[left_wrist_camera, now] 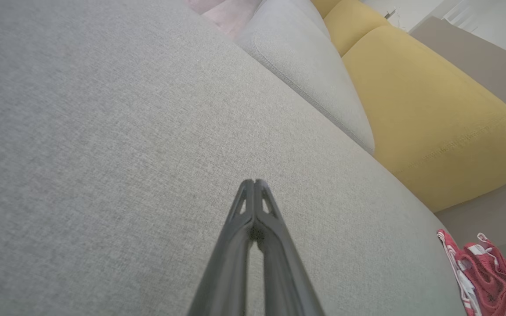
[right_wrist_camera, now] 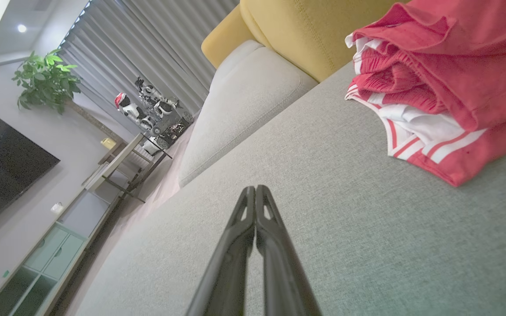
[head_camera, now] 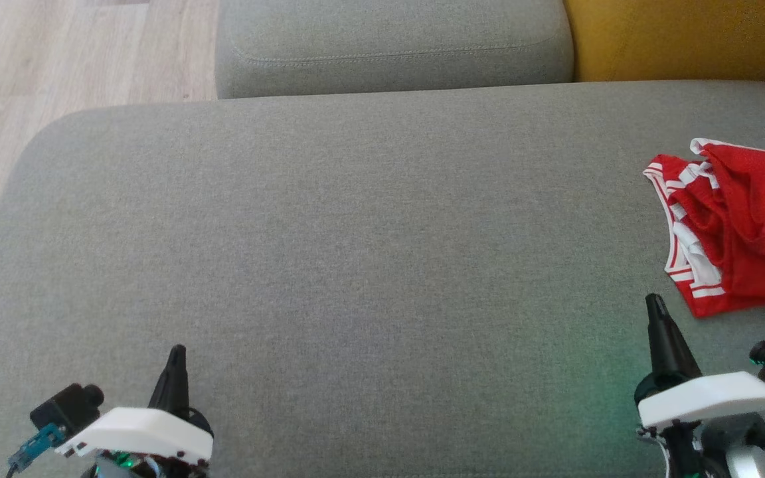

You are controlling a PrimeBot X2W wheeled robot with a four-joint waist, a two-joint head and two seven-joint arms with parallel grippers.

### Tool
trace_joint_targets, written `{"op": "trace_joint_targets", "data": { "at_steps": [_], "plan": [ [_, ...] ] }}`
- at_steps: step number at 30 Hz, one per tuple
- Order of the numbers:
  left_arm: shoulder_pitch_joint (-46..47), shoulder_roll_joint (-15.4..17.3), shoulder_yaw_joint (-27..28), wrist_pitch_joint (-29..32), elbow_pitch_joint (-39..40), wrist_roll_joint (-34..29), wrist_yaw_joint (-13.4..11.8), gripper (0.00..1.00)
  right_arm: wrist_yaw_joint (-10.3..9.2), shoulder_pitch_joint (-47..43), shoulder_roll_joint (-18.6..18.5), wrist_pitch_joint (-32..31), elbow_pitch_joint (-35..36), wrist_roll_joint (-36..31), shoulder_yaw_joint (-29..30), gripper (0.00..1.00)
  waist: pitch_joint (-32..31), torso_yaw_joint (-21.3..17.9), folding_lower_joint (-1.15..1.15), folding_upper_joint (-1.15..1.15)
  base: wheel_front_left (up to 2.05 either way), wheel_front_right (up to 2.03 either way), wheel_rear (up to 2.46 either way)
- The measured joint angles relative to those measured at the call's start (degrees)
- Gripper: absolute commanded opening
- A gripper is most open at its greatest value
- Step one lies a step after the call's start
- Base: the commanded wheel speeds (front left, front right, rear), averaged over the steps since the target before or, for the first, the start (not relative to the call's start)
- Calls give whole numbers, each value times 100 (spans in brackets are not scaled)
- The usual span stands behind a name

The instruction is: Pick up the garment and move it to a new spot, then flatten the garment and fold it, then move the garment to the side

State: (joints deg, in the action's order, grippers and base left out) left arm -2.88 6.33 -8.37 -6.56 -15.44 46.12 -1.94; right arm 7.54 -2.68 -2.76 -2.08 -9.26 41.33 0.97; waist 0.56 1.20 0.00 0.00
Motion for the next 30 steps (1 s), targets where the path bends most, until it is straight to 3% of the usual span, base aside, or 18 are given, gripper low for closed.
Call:
{"op": "trace_joint_targets", "data": {
  "at_steps": [30],
  "plan": [
    [220, -140, 466, 468, -4, 1749, 353, 0, 0, 168, -7, -80, -252, 1975, 167, 0, -15, -46, 0, 0, 0, 0, 0]
  ]
}}
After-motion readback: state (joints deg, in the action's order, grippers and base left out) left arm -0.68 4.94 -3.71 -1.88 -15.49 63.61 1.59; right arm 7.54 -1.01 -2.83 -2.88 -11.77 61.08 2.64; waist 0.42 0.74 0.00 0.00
